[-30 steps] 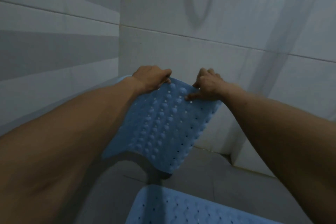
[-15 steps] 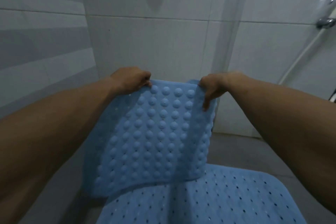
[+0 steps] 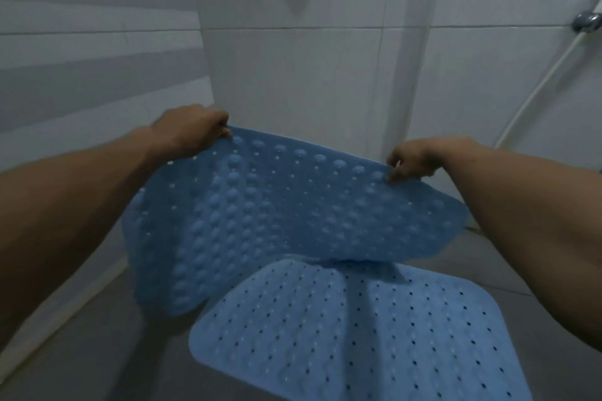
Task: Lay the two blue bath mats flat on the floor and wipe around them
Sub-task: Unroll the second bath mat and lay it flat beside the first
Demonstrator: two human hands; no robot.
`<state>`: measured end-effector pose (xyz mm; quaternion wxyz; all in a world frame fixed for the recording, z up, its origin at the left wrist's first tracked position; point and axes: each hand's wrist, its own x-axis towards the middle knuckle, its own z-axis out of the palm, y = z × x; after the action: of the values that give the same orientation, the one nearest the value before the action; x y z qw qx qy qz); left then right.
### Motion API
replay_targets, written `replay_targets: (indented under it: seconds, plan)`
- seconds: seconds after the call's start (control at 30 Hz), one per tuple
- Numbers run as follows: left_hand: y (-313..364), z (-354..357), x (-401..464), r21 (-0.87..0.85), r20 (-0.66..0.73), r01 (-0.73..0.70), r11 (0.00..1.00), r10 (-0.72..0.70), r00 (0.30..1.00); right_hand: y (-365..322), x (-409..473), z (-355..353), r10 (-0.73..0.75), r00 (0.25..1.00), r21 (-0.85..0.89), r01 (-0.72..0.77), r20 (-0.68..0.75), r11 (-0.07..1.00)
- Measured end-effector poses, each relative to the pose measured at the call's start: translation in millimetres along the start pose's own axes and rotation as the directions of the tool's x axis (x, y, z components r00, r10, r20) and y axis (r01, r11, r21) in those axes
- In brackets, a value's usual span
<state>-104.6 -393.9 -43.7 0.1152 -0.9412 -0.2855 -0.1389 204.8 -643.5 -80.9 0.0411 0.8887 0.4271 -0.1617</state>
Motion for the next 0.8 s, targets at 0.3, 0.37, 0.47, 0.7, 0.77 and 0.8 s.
replay_targets:
  seconds: [0.3, 0.37, 0.47, 0.7, 0.77, 0.8]
  plan:
    - [-26, -19, 4, -0.07, 0.017, -0.022, 0.997, 0.023, 1.0, -12, -29, -19, -0.124, 0.917, -0.273, 0.018, -0.379, 0.962]
    - [-29, -10, 2, -0.107, 0.024, -0.052, 0.993, 0.055, 0.998, -16, -36, -22, -0.108, 0.9, -0.323, -0.038, -0.422, 0.945]
    - [-28, 6, 1, -0.169, -0.009, -0.119, 0.978, 0.119, 0.993, -22, -58, -22, -0.079, 0.873, -0.354, -0.112, -0.481, 0.928]
    - [-19, 21, -1, -0.327, -0.02, -0.243, 0.913, 0.25, 0.968, -50, -129, -7, 0.016, 0.855, -0.408, -0.264, -0.519, 0.874]
    - [-10, 18, 2, -0.309, 0.03, -0.275, 0.911, 0.298, 0.954, -58, -148, 2, 0.044, 0.866, -0.418, -0.284, -0.497, 0.863]
    - [-4, 17, 2, -0.297, 0.067, -0.289, 0.91, 0.322, 0.944, -61, -157, 7, 0.058, 0.875, -0.421, -0.288, -0.481, 0.86]
